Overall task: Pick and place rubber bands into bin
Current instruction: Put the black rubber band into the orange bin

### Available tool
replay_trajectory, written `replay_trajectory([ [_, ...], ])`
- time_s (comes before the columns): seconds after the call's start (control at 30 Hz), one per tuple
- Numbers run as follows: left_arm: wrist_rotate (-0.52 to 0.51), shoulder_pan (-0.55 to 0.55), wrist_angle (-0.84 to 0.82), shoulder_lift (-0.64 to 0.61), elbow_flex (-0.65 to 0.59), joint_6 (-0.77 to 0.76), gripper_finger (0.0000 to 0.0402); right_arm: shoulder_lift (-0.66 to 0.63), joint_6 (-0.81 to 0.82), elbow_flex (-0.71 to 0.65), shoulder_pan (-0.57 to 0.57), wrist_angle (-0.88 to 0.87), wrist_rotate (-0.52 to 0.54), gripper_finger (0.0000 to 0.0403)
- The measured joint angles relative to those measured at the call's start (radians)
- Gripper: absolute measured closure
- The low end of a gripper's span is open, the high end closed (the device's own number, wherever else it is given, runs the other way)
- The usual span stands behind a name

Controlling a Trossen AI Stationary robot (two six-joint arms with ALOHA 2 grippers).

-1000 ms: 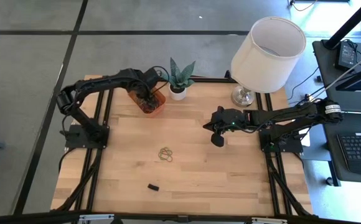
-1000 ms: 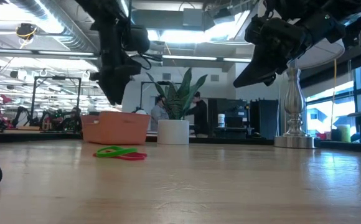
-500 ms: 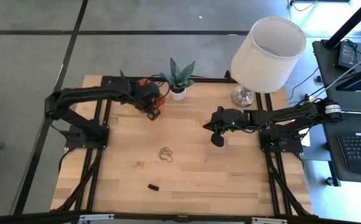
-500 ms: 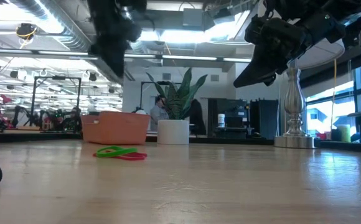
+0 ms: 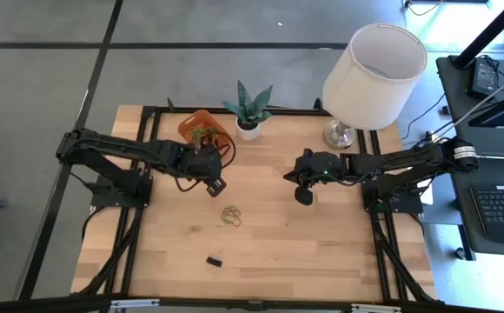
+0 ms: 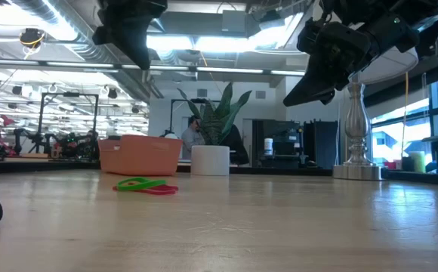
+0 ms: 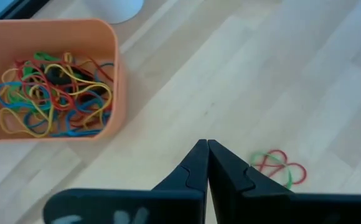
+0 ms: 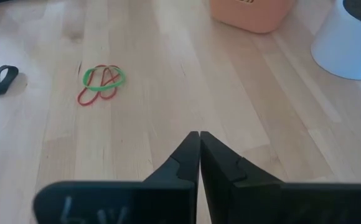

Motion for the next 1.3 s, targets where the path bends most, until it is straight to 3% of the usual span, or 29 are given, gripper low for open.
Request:
replay_trajectory([
  [0.37,-0.038,-0.082,0.030,0.003,0.000,0.038,0.0396,0.000,0.038,0.000,0.000,-0.054,-0.001,0.0385],
  [0.63,-0.186,-0.073,0.031,0.003,0.000,0.186,0.0397,0.000,0.082,0.000,0.000,-0.053,-0.001,0.0385],
  [1.0,-0.051,-0.060,0.079,0.003,0.000,0.503,0.0397,0.000,0.238,0.000,0.000,0.008,-0.001,0.0385],
  [1.07,-0.121,-0.061,0.101,0.003,0.000,0.516,0.0397,0.000,0.249,0.000,0.000,0.033,-0.001,0.0386],
  [1.23,-0.417,-0.059,0.120,0.003,0.000,0.399,0.0399,0.000,0.296,0.000,0.000,0.085,0.000,0.0385],
  [1.3,-0.453,-0.060,0.121,0.003,0.000,0.428,0.0398,0.000,0.316,0.000,0.000,0.101,0.000,0.0386],
])
